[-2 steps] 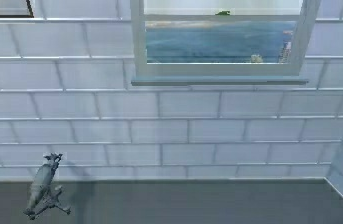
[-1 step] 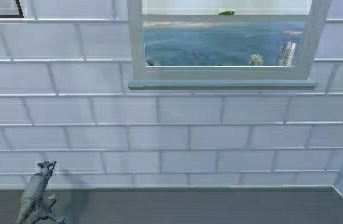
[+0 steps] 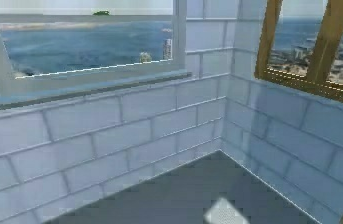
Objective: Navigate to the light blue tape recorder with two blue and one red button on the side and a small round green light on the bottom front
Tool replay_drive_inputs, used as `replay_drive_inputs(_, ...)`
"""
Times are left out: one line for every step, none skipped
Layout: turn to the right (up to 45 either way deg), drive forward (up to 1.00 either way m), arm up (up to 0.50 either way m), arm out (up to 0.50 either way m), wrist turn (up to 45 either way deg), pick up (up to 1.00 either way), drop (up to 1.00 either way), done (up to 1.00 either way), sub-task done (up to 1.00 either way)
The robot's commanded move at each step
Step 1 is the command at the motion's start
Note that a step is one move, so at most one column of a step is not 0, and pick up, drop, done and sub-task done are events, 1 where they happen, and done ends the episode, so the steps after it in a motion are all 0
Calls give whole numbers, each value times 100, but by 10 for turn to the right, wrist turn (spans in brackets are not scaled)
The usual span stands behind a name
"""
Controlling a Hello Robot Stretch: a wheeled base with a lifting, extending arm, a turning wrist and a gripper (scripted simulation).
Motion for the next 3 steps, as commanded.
replay_drive_inputs(0,60,0,0,0,0,0,0,0)
replay_drive_inputs(-450,0,0,0,0,0,0,0,0)
replay_drive_inputs(-450,0,0,0,0,0,0,0,0)
